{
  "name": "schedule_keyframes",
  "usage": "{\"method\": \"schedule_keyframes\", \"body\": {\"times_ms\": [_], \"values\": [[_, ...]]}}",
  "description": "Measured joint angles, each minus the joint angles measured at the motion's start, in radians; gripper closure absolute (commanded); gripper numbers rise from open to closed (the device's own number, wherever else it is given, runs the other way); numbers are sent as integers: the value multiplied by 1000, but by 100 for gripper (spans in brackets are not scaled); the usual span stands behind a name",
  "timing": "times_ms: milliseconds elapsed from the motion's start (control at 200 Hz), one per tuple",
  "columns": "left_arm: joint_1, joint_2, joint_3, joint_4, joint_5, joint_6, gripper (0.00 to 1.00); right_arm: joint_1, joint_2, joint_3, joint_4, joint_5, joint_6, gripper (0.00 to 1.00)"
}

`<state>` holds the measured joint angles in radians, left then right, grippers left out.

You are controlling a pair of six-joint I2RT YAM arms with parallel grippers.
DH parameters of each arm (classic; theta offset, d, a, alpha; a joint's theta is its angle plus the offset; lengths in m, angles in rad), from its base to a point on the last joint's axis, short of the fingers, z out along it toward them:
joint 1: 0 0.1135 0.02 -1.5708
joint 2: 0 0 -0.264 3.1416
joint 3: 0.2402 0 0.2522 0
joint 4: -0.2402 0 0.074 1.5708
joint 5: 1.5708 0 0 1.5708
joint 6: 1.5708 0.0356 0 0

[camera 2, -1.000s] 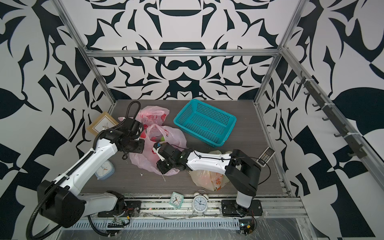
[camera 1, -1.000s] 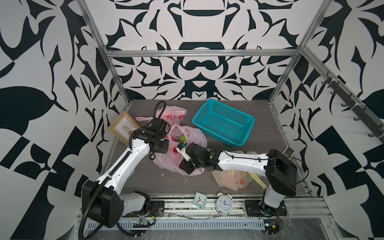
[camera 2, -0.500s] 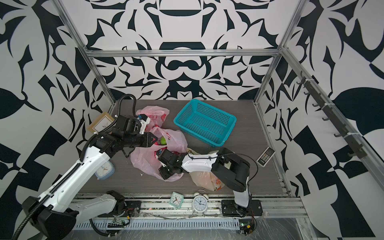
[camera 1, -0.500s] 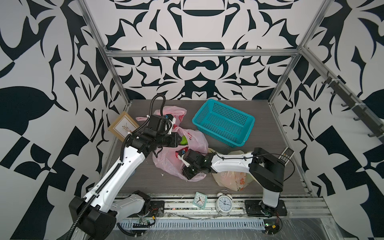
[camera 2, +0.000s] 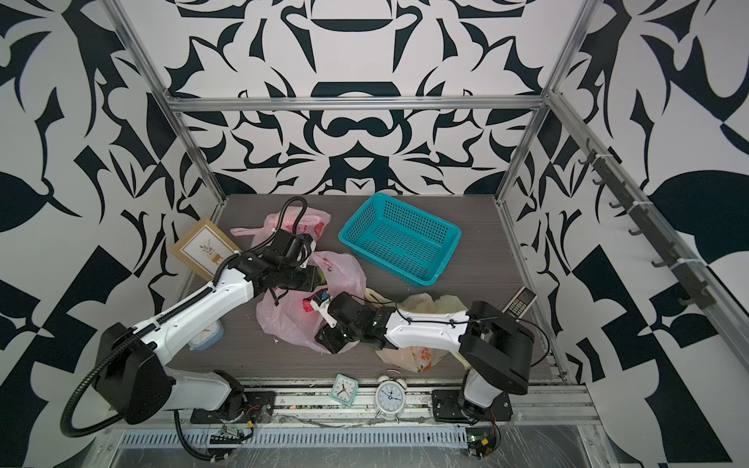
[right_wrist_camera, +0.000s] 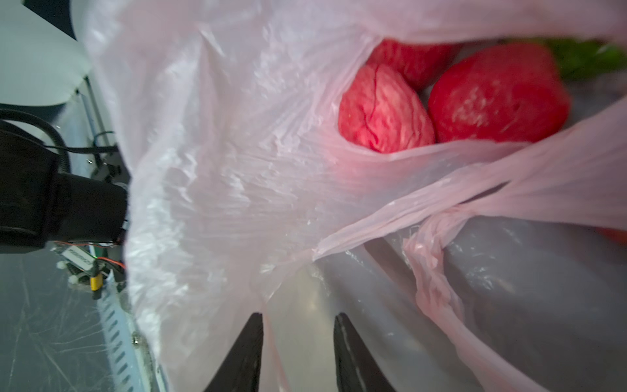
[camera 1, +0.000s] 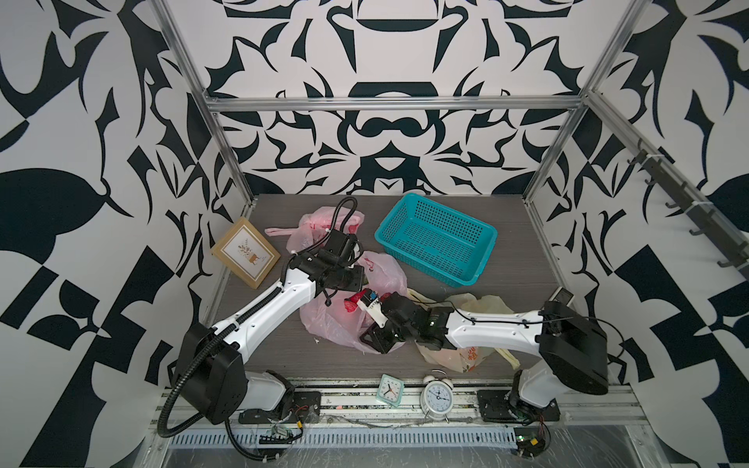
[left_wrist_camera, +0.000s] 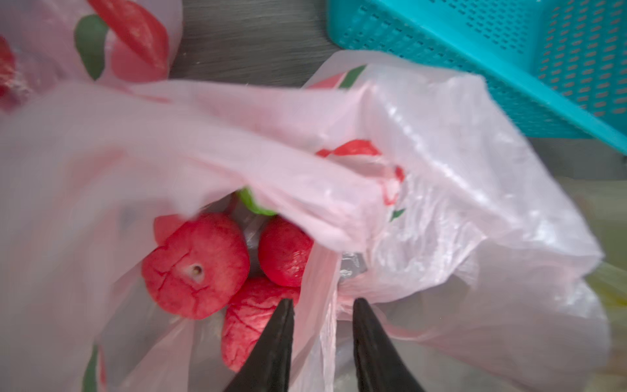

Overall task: Untie the knot of a plastic bag & take out the apple
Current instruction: Untie the plastic bag at the center of the board.

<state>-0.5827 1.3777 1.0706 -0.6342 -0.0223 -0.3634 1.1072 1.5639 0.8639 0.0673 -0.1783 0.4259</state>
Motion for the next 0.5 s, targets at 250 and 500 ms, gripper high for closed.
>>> {"method": "schedule_keyframes", "body": {"times_ms": [250,500], "values": [[0,-29,-18,-65,-49,2,66,-72,-37,1,93,64,33,69],[0,-71,-69,-109,-43,-3,66,-171,52,87,124,93,103,73]]}}
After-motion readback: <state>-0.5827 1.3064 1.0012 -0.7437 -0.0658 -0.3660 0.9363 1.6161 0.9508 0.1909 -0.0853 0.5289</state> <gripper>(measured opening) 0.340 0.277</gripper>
